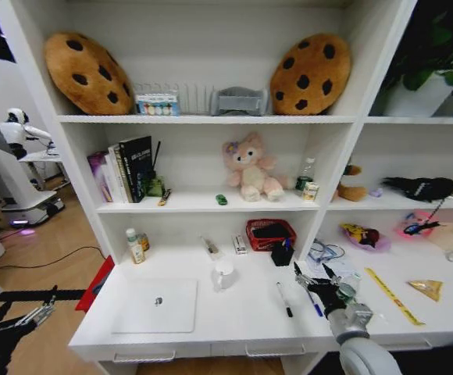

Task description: Organize the objects on the table.

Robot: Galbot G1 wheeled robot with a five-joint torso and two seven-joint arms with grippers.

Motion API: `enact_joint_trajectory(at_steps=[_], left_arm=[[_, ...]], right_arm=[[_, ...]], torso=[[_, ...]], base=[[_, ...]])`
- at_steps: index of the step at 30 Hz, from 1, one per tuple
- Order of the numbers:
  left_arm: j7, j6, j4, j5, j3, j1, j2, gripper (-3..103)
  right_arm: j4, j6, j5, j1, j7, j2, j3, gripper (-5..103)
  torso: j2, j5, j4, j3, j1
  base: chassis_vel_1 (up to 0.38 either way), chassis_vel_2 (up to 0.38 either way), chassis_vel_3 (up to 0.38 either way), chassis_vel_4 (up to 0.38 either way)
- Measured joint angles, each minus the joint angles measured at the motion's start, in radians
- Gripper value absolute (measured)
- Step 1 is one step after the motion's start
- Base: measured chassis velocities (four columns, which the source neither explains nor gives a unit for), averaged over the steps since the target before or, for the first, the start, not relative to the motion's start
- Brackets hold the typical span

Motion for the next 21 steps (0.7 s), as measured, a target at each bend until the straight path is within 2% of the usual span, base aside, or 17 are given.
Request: enact_joint_trajectory(at_steps=[1,3,5,7,8,9,10,11,13,14,16,17,20,21], left_arm=[[0.0,0.0,0.0,0.0,0.0,0.0,0.0,100],[0.0,0.0,0.0,0.0,0.0,0.0,0.0,100],[0.0,0.0,0.0,0.0,0.0,0.0,0.0,100],[0.0,0.0,0.0,0.0,0.0,0.0,0.0,100],[0.0,0.0,0.0,0.0,0.0,0.0,0.0,100],[0.0,0.0,0.0,0.0,0.0,0.0,0.0,100],[0.0,0.0,0.0,0.0,0.0,0.0,0.0,100],[0.0,0.0,0.0,0.0,0.0,0.0,0.0,100],[0.0,0.0,0.0,0.0,0.0,0.0,0.0,100],[0.0,0.0,0.0,0.0,0.0,0.0,0.0,100],[-0.001,0.0,0.0,0.0,0.0,0.0,0.0,100],[-0.001,0.0,0.0,0.0,0.0,0.0,0.0,100],[-0.001,0.0,0.0,0.0,0.0,0.0,0.0,100],[-0.001,0.0,0.0,0.0,0.0,0.0,0.0,100]], right_arm=[[0.0,0.0,0.0,0.0,0.0,0.0,0.0,100],[0.012,-0.061,0.001,0.009,0.032,-0.008,-0.021,100],[0.015,-0.075,0.001,0.012,0.04,-0.012,-0.025,100],[0.032,-0.241,0.001,0.047,0.142,-0.049,-0.063,100],[0.032,-0.241,0.001,0.047,0.142,-0.049,-0.063,100],[0.033,-0.311,0.014,0.076,0.188,-0.065,-0.087,100],[0.03,-0.346,0.025,0.099,0.209,-0.075,-0.104,100],[0.03,-0.346,0.025,0.099,0.209,-0.075,-0.104,100],[0.022,-0.407,0.086,0.143,0.222,-0.093,-0.135,100],[0.022,-0.407,0.086,0.143,0.222,-0.093,-0.135,100],[0.023,-0.48,0.232,0.186,0.239,-0.111,-0.156,100],[0.023,-0.48,0.232,0.186,0.239,-0.111,-0.156,100],[0.014,-0.554,0.393,0.233,0.263,-0.128,-0.171,100],[0.014,-0.554,0.393,0.233,0.263,-0.128,-0.171,100]], torso=[[0.0,0.0,0.0,0.0,0.0],[0.0,-0.001,0.0001,0.0,0.0],[0.0,-0.001,0.0,0.0,0.0],[0.0,-0.0012,-0.0002,0.0,0.0],[0.0,-0.0012,-0.0002,0.0,0.0],[0.0,-0.0019,-0.0001,0.0,0.0],[0.0,-0.0011,0.0001,0.0,0.0],[0.0,-0.0011,0.0001,0.0,0.0],[0.0,-0.0011,0.0003,0.0,0.0],[0.0,-0.0011,0.0003,0.0,0.0],[0.0,-0.0007,0.0001,0.0,0.0],[0.0,-0.0007,0.0001,0.0,0.0],[0.0,-0.0008,0.0001,0.0,0.0],[0.0,-0.0008,0.0001,0.0,0.0]], base=[[-0.133,-0.174,0.209,0.139],[-0.083,-0.142,0.101,0.085],[-0.033,-0.054,0.061,0.032],[-0.008,0.005,-0.022,-0.034],[-0.016,0.011,-0.044,-0.067],[0.042,0.067,-0.044,-0.062],[0.06,0.093,-0.047,-0.062],[0.06,0.093,-0.047,-0.062],[0.058,0.078,-0.041,-0.042],[0.057,0.078,-0.041,-0.02],[0.0,0.0,0.0,0.0],[0.0,0.0,0.0,0.0],[0.0,0.0,0.0,0.0],[0.0,0.0,0.0,0.0]])
